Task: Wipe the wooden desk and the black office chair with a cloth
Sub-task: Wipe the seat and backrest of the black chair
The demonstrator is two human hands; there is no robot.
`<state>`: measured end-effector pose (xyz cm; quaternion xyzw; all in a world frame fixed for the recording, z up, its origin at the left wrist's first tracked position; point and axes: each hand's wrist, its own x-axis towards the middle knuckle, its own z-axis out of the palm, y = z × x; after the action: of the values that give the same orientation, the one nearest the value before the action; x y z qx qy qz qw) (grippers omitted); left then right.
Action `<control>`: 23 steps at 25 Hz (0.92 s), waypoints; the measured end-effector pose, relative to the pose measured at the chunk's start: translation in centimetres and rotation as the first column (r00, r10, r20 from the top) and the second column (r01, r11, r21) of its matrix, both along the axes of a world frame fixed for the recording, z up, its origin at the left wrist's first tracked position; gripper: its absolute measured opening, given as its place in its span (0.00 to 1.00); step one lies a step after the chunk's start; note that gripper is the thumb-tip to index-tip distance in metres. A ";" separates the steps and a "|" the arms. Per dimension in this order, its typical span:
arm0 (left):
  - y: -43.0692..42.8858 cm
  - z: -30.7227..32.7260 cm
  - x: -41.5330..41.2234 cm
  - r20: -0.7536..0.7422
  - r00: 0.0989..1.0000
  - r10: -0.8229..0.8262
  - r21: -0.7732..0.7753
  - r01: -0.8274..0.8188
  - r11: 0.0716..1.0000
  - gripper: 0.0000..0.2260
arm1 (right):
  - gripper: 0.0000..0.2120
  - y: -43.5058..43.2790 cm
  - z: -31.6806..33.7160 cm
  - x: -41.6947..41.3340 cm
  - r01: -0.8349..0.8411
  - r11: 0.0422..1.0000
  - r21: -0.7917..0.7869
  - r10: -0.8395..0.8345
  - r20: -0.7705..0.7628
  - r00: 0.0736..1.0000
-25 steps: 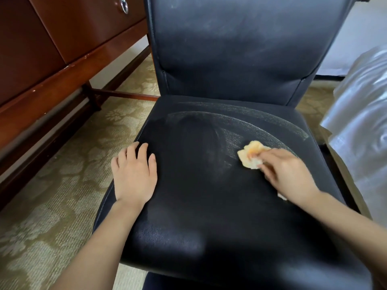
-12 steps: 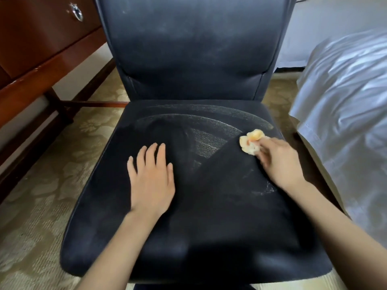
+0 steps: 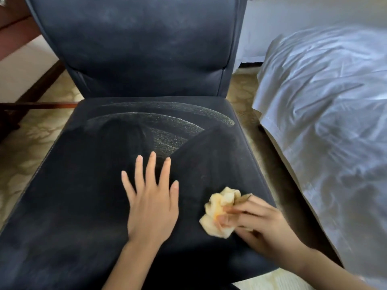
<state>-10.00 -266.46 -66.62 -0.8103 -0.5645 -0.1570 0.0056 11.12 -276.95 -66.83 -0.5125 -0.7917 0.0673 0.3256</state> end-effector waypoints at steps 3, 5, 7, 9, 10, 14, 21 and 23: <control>0.0 -0.3 0.0 0.016 0.999 -0.040 0.027 0.040 0.999 0.24 | 0.11 -0.1 0.2 1.0 -0.073 0.997 0.020 0.072 0.042 0.997; -0.1 -0.3 0.0 0.033 0.999 -0.042 0.026 0.041 0.999 0.24 | 0.11 1.3 0.6 1.7 -0.023 0.999 0.027 0.021 0.056 0.998; -0.1 -0.4 0.0 0.042 0.998 -0.040 0.021 0.039 0.999 0.25 | 0.10 3.4 1.0 2.7 0.083 0.997 -0.003 -0.083 0.006 0.997; -0.2 -0.4 0.2 0.054 0.998 -0.043 0.016 0.043 0.999 0.25 | 0.11 5.9 1.1 3.8 0.177 0.983 -0.055 -0.178 -0.016 0.984; -0.3 -0.4 0.3 0.055 0.997 -0.045 0.017 0.044 0.999 0.25 | 0.12 7.1 1.0 4.4 0.215 0.974 -0.076 -0.216 -0.013 0.976; -0.3 -0.6 0.7 0.041 0.998 -0.041 0.023 0.040 0.999 0.25 | 0.11 12.7 0.8 6.5 0.419 0.905 -0.068 -0.421 -0.020 0.907; -0.3 -1.0 1.1 0.076 0.996 0.054 -0.010 -0.053 0.999 0.20 | 0.09 13.2 0.3 6.9 0.523 0.848 -0.084 -0.521 0.044 0.852; -0.3 -1.0 1.2 0.071 0.995 0.072 -0.010 -0.071 0.997 0.21 | 0.09 9.5 0.4 6.6 0.443 0.895 -0.048 -0.443 0.021 0.896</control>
<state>-8.83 -266.73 -67.61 -0.7835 -0.5935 -0.1835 -0.0122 17.75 -267.40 -66.41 -0.6877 -0.6538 0.0096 0.3154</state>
